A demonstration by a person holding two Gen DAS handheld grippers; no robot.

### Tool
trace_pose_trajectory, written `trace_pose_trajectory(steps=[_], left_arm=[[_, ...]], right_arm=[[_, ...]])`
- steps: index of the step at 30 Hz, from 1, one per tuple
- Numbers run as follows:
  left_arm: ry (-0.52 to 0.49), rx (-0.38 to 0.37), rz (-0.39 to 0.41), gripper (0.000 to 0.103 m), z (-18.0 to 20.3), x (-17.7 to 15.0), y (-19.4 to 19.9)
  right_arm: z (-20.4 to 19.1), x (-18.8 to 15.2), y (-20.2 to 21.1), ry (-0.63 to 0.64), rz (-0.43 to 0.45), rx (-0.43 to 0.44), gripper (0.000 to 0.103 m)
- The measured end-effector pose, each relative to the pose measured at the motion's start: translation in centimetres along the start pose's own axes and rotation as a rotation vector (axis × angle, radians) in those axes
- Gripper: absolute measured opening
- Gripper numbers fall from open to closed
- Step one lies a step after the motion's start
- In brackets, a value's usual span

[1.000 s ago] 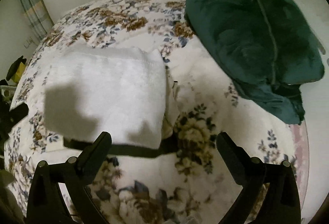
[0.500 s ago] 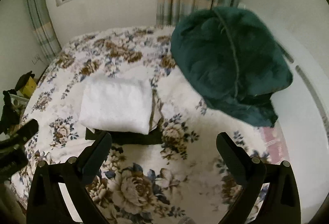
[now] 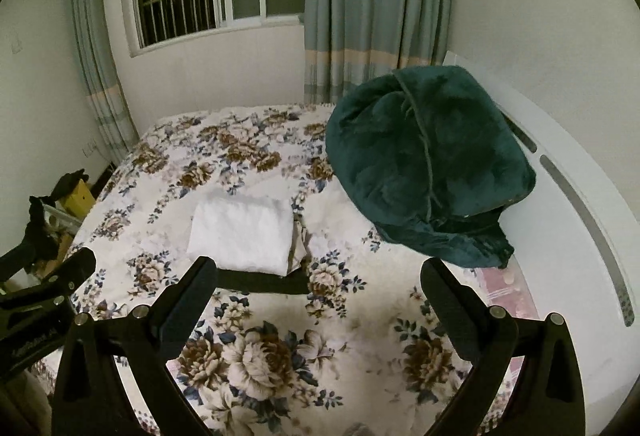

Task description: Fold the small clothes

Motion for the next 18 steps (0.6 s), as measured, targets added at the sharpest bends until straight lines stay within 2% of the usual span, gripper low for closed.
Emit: trace_pose_trajectory(steps=[8,18], left_arm=[[0.01,-0.004,0.048,0.103,0.7,-0.3,5.2],[0.021,-0.019,0.054,0.103,1.3,-1.1,7.2]], right_arm=[[1.9,0.5,6.6,0.002,0.067,0.027,0.103],[2.8,0.3,10.5,0.03,0.102,0.044,0.103]])
Point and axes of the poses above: each gripper's, at about its wrist camera, not at the fingertips, and y roughly against the way its jaws point, z to its right, x to its top, the point moved 6 cm from there along -y, roughly the way its jaws point, and after that the axes turned 8 degrees about -x, right-handed, at the moved point
